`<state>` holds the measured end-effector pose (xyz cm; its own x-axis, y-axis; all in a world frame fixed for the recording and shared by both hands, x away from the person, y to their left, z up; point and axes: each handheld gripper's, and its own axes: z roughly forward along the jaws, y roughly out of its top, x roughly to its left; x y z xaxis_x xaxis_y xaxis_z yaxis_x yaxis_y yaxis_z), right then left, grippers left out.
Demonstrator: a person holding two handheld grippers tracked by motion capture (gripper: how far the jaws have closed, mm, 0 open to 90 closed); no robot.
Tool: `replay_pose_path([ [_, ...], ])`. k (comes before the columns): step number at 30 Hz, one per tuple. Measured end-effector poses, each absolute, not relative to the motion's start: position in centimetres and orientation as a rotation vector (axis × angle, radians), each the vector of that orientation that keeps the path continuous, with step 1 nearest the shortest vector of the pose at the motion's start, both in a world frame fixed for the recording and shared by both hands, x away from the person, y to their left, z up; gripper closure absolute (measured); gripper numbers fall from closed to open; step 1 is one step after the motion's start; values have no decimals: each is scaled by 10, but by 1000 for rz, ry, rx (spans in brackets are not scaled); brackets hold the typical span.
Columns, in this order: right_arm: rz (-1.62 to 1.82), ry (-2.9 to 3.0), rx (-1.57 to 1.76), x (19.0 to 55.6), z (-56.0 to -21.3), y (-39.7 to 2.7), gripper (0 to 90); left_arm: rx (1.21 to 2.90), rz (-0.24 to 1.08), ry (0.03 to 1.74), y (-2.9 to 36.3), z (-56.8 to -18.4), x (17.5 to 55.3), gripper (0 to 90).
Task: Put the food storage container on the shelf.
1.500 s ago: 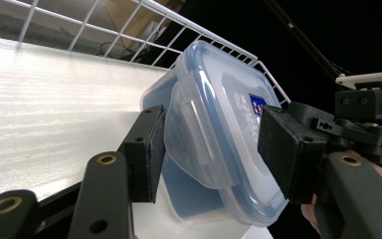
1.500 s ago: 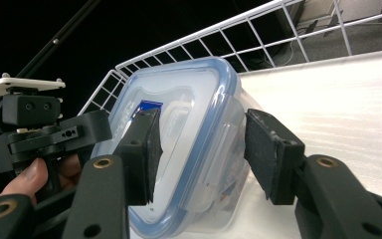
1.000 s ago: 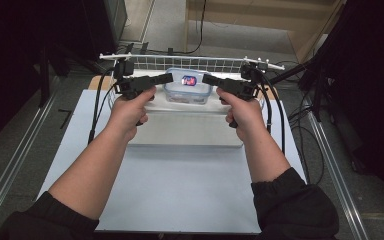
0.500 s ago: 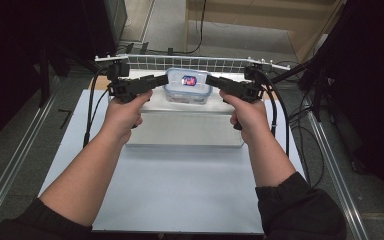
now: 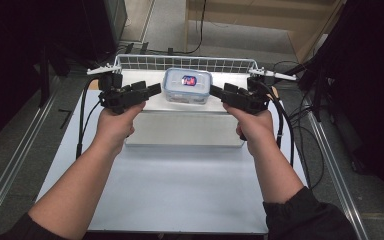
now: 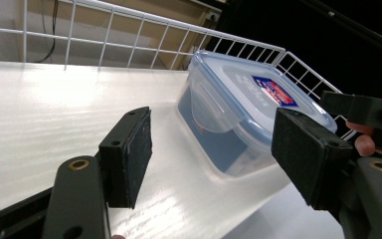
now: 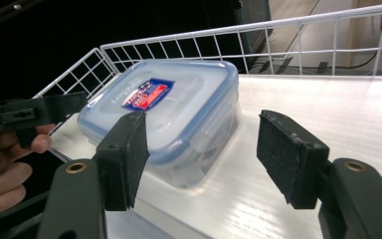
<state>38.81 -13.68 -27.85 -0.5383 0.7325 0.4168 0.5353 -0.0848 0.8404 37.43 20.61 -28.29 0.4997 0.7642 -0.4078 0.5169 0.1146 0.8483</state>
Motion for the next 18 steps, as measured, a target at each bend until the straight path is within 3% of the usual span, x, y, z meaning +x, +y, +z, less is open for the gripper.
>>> replay_pose_path([
  [11,1628,2030,1286,351,-295,-133,328,1621,362,1065,202,-294,339,307],
  [18,1590,2010,1247,314,-326,-138,321,1684,444,1018,204,-325,294,295],
])
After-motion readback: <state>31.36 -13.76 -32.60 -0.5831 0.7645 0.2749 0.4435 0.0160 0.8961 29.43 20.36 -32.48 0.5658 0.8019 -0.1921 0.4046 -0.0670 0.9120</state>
